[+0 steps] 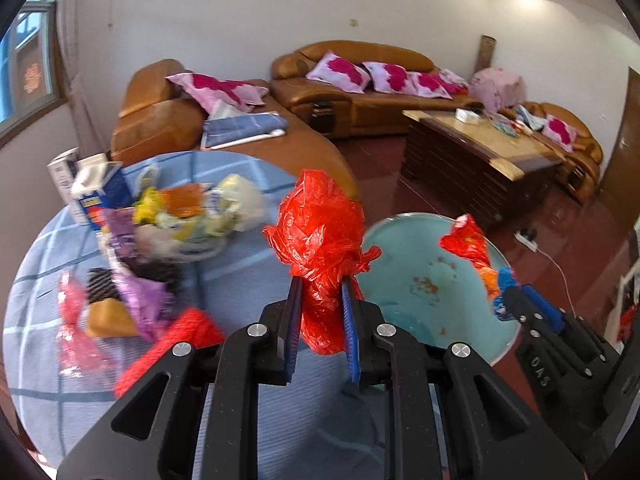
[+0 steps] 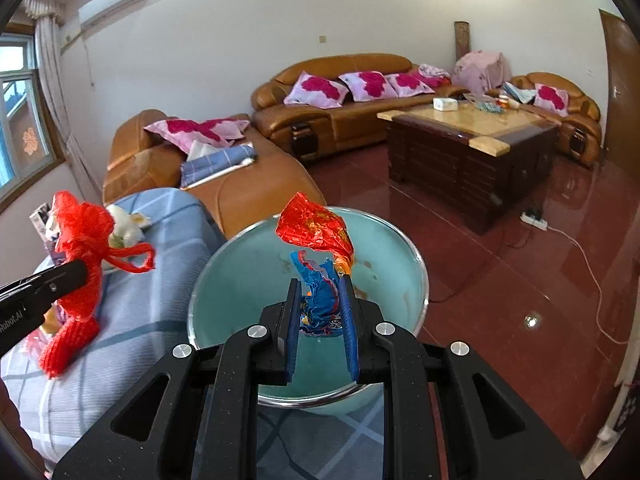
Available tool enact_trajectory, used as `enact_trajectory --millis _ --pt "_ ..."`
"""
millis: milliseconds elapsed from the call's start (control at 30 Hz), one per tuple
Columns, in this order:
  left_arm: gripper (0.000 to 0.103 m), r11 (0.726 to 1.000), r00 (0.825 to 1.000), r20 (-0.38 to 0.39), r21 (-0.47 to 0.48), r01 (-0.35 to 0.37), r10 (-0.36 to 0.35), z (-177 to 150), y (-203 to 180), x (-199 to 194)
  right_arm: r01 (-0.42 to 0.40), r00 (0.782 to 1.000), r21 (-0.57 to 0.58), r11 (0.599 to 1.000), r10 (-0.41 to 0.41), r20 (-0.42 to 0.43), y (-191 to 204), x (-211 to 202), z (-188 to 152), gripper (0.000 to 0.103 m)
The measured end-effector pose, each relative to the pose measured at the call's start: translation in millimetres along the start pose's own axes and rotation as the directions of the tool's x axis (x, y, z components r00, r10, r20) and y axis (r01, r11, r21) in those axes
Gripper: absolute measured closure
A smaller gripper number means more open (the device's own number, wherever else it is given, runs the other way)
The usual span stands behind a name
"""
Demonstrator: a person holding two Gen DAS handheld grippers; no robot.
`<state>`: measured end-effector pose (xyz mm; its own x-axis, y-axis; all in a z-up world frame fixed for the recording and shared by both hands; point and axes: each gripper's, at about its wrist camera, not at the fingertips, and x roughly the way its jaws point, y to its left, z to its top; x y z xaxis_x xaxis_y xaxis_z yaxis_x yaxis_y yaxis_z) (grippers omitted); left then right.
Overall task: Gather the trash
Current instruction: 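Carry the blue wrapper over the teal bucket with the right tool and release it, then lower the red plastic bag into the teal bucket and open the left tool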
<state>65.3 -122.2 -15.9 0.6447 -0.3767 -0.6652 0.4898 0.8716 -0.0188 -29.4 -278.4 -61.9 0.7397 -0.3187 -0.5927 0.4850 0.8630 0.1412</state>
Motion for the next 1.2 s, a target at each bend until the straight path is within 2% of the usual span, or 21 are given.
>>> enact_trajectory --millis 500,600,633,700,767,867,967,1033,1100,1200 --pt "0.084 0.997 0.995 -0.086 0.056 0.057 -0.052 11 -52 65 0.014 0.996 0.040 0.999 -0.011 -0.091 -15 28 -6 0.083" --pt "0.081 0.995 0.994 -0.095 0.076 0.061 -0.054 12 -59 70 0.013 0.995 0.055 0.998 -0.008 -0.102 -19 30 -6 0.080" --pt "0.079 0.995 0.994 -0.100 0.078 0.057 -0.049 11 -59 71 0.012 0.995 0.064 0.998 -0.006 -0.101 -20 30 -5 0.079" --pt "0.066 0.996 0.994 -0.104 0.078 0.046 -0.038 11 -60 72 0.011 0.995 0.073 0.997 -0.004 -0.096 -21 30 -3 0.071" --pt "0.055 0.996 0.995 -0.095 0.083 0.018 -0.010 11 -58 70 0.016 0.996 0.081 0.997 -0.009 -0.084 -24 28 -2 0.070" --pt "0.047 0.997 0.996 -0.086 0.079 -0.005 0.012 11 -53 63 0.028 0.998 0.117 0.993 -0.022 -0.056 -30 21 1 0.066" --pt "0.044 0.994 0.996 -0.065 0.097 -0.047 0.054 12 -51 54 0.047 0.999 0.133 0.990 -0.044 -0.024 -32 13 4 0.062" --pt "0.040 0.993 0.996 -0.053 0.100 -0.065 0.070 12 -48 49 0.046 0.999 0.128 0.991 -0.045 -0.012 -30 8 5 0.055" --pt "0.036 0.992 0.995 -0.050 0.093 -0.082 0.087 10 -43 43 0.049 0.999 0.118 0.992 -0.050 0.003 -27 4 6 0.043" --pt "0.030 0.991 0.994 -0.036 0.085 -0.102 0.105 10 -34 33 0.055 0.998 0.074 0.996 -0.058 0.029 -18 -4 7 0.035"
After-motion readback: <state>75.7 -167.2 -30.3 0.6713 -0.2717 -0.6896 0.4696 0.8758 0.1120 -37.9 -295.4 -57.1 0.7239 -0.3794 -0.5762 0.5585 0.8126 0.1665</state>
